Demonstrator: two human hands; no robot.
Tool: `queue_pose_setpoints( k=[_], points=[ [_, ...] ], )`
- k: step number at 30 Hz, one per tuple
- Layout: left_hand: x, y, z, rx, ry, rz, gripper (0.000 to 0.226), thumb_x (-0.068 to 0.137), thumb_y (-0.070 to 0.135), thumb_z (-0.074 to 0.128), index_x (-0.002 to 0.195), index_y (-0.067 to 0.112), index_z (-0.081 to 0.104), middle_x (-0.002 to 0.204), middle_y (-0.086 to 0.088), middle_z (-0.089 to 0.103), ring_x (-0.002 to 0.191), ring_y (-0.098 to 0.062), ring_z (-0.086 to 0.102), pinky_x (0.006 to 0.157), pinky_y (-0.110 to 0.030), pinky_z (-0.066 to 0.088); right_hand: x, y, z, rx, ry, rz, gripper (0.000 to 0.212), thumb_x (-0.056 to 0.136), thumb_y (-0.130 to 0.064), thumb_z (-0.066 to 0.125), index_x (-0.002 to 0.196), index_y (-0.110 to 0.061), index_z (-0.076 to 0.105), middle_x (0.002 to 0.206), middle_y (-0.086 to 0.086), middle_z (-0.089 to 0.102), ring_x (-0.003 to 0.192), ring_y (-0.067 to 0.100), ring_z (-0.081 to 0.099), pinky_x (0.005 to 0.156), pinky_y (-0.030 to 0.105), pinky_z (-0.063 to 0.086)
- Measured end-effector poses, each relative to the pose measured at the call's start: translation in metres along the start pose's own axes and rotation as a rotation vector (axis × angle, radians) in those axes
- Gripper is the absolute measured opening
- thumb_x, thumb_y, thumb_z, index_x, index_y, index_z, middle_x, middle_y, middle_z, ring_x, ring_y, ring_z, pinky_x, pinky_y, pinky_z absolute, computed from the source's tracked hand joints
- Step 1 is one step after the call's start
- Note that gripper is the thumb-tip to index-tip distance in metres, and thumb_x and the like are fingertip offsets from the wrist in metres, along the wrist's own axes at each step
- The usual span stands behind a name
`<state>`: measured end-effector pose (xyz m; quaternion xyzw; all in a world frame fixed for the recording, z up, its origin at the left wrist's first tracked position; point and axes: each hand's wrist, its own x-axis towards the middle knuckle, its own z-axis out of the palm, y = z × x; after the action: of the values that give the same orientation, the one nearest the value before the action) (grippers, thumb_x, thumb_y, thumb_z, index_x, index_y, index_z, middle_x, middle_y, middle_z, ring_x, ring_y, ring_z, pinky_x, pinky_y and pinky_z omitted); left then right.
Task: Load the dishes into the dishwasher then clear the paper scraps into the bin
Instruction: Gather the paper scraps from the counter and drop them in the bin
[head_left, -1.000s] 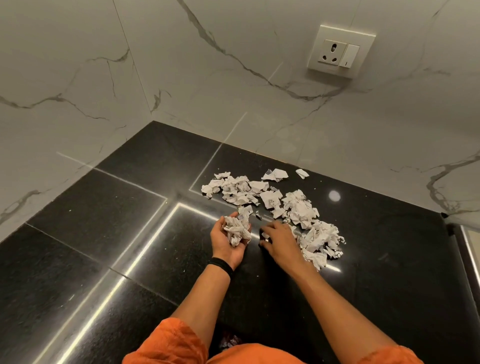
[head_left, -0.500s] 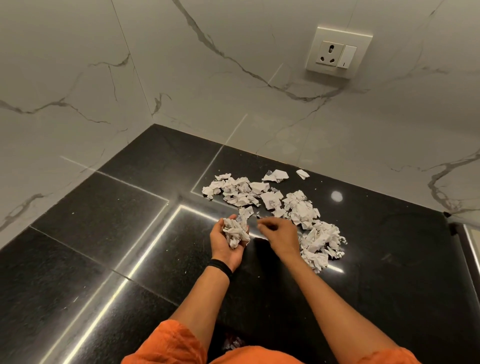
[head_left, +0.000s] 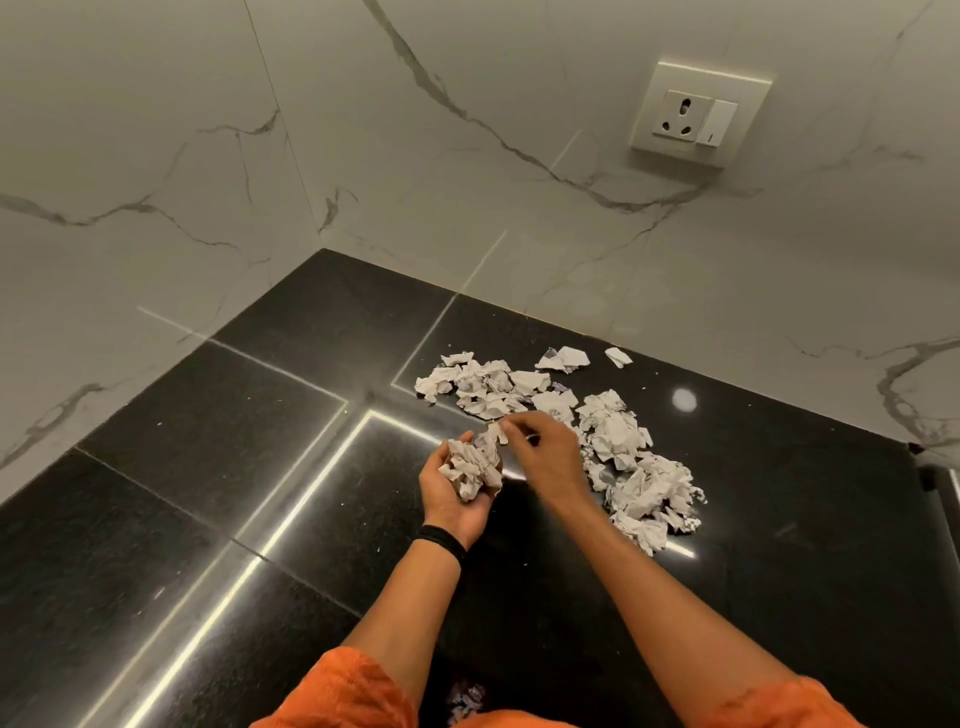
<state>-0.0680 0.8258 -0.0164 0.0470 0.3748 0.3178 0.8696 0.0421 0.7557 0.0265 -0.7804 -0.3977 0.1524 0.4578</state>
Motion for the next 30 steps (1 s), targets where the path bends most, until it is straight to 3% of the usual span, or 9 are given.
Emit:
queue_pose_setpoints(
  k=[4, 6, 11, 16, 19, 24, 27, 30],
  points=[
    [0.0, 0.009, -0.001, -0.022, 0.008, 0.023, 0.034, 0.098, 0.031, 0.047, 0.108, 0.006, 0.068, 0.105, -0.019, 0.07, 0.093, -0.03, 0.066, 0.086, -0.042, 0.053, 0.03, 0.023, 0.004, -0.339, -0.203, 0.031, 0.032, 0.098, -0.022, 0.062, 0.13, -0.02, 0.066, 0.123, 0.002, 0.068, 0.113, 0.019, 0.061, 0.098, 0.036, 0.047],
    [0.003, 0.013, -0.004, -0.014, 0.004, 0.032, 0.033, 0.098, 0.03, 0.047, 0.105, 0.006, 0.068, 0.102, -0.018, 0.071, 0.091, -0.03, 0.066, 0.085, -0.042, 0.053, 0.039, 0.028, 0.016, -0.47, -0.301, -0.027, 0.039, 0.097, -0.022, 0.062, 0.136, -0.021, 0.062, 0.127, 0.007, 0.066, 0.119, 0.026, 0.058, 0.099, 0.038, 0.045],
    [0.015, 0.02, -0.013, -0.032, -0.01, 0.056, 0.035, 0.098, 0.033, 0.047, 0.105, 0.006, 0.068, 0.105, -0.02, 0.07, 0.102, -0.033, 0.064, 0.108, -0.047, 0.043, 0.038, 0.03, 0.049, -0.664, -0.333, -0.196, 0.029, 0.096, -0.013, 0.054, 0.123, -0.017, 0.066, 0.118, 0.006, 0.063, 0.112, 0.032, 0.055, 0.086, 0.043, 0.051],
    [0.02, 0.025, -0.017, -0.003, 0.039, 0.087, 0.035, 0.1, 0.033, 0.044, 0.103, 0.007, 0.067, 0.099, -0.017, 0.069, 0.096, -0.03, 0.063, 0.106, -0.047, 0.043, 0.016, 0.046, 0.049, -0.725, -0.371, -0.323, 0.019, 0.095, -0.016, 0.057, 0.11, -0.013, 0.068, 0.109, 0.006, 0.065, 0.106, 0.029, 0.057, 0.079, 0.04, 0.048],
    [0.019, 0.022, -0.014, 0.003, 0.064, 0.085, 0.034, 0.1, 0.032, 0.044, 0.102, 0.007, 0.067, 0.102, -0.017, 0.069, 0.095, -0.028, 0.064, 0.1, -0.042, 0.047, 0.006, 0.05, 0.029, -0.631, -0.303, -0.24, 0.02, 0.094, -0.015, 0.058, 0.104, -0.015, 0.075, 0.103, 0.002, 0.071, 0.099, 0.022, 0.063, 0.084, 0.035, 0.046],
    [0.012, 0.009, -0.001, 0.049, 0.062, 0.067, 0.034, 0.099, 0.033, 0.045, 0.103, 0.007, 0.067, 0.106, -0.018, 0.068, 0.096, -0.029, 0.063, 0.091, -0.041, 0.05, 0.002, 0.028, -0.006, 0.015, 0.042, 0.181, 0.013, 0.087, -0.017, 0.075, 0.096, -0.026, 0.08, 0.092, -0.014, 0.075, 0.084, -0.001, 0.067, 0.079, 0.021, 0.052],
    [0.011, 0.002, 0.005, 0.072, 0.044, 0.044, 0.034, 0.097, 0.036, 0.048, 0.103, 0.008, 0.066, 0.108, -0.018, 0.065, 0.095, -0.029, 0.063, 0.088, -0.041, 0.05, 0.0, -0.001, -0.009, 0.183, -0.016, 0.135, 0.015, 0.086, -0.014, 0.076, 0.095, -0.025, 0.08, 0.09, -0.015, 0.075, 0.085, -0.003, 0.068, 0.077, 0.014, 0.052],
    [0.009, -0.001, 0.011, 0.069, 0.008, 0.0, 0.037, 0.099, 0.038, 0.045, 0.106, 0.007, 0.064, 0.103, -0.018, 0.068, 0.091, -0.03, 0.069, 0.081, -0.04, 0.059, -0.007, -0.019, 0.0, 0.104, -0.144, 0.004, 0.016, 0.089, -0.018, 0.072, 0.102, -0.023, 0.079, 0.099, -0.01, 0.074, 0.092, 0.001, 0.067, 0.083, 0.019, 0.054]
  ],
)
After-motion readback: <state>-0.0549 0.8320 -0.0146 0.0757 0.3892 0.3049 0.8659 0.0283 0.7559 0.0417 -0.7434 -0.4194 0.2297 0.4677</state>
